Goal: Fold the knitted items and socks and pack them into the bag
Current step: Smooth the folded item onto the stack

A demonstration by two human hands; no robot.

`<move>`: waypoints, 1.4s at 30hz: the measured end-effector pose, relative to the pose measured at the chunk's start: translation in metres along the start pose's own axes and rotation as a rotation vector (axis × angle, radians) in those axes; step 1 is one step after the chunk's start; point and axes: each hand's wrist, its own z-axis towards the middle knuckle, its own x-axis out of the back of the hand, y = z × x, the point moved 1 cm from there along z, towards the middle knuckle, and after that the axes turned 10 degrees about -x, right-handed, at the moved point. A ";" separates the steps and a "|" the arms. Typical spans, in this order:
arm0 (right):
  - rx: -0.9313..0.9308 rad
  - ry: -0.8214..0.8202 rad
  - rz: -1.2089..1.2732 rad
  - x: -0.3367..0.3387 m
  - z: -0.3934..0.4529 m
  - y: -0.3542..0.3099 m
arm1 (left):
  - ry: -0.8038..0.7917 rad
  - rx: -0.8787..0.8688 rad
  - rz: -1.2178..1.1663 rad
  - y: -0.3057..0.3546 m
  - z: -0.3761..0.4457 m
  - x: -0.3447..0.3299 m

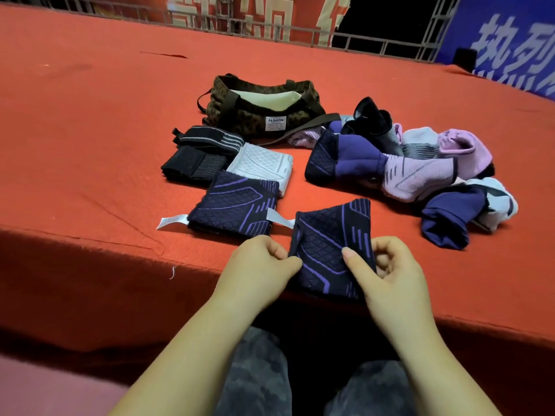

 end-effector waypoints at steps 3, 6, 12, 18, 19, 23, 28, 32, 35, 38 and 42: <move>-0.031 -0.028 0.142 0.000 0.002 -0.004 | -0.053 0.077 -0.193 0.000 0.000 0.000; -0.042 -0.061 0.250 0.003 0.005 -0.010 | -0.210 0.203 -0.452 0.005 -0.001 0.003; -0.061 -0.133 0.440 0.002 0.014 -0.033 | -0.436 0.418 -0.913 0.015 0.008 0.013; -0.065 -0.199 0.481 -0.020 0.023 -0.044 | -0.140 0.162 -0.653 0.006 0.026 0.030; -0.076 -0.223 0.475 -0.027 0.026 -0.045 | -0.091 0.104 -0.553 0.006 0.029 0.038; -0.106 -0.308 0.363 -0.059 0.039 -0.050 | 0.091 0.002 -0.312 -0.001 0.044 0.076; -0.051 -0.304 0.184 -0.096 0.053 -0.061 | 0.156 0.006 -0.062 -0.016 0.065 0.105; 0.083 -0.221 -0.105 -0.115 0.062 -0.059 | 0.169 0.049 0.107 -0.033 0.074 0.114; 0.158 -0.231 -0.356 -0.122 0.061 -0.050 | 0.147 0.048 0.386 -0.040 0.071 0.108; 0.212 -0.187 -0.599 -0.123 0.058 -0.044 | 0.240 -0.167 0.715 -0.047 0.068 0.099; 0.411 -0.247 -0.879 -0.123 0.061 -0.052 | -0.019 -0.587 0.976 -0.048 0.076 0.096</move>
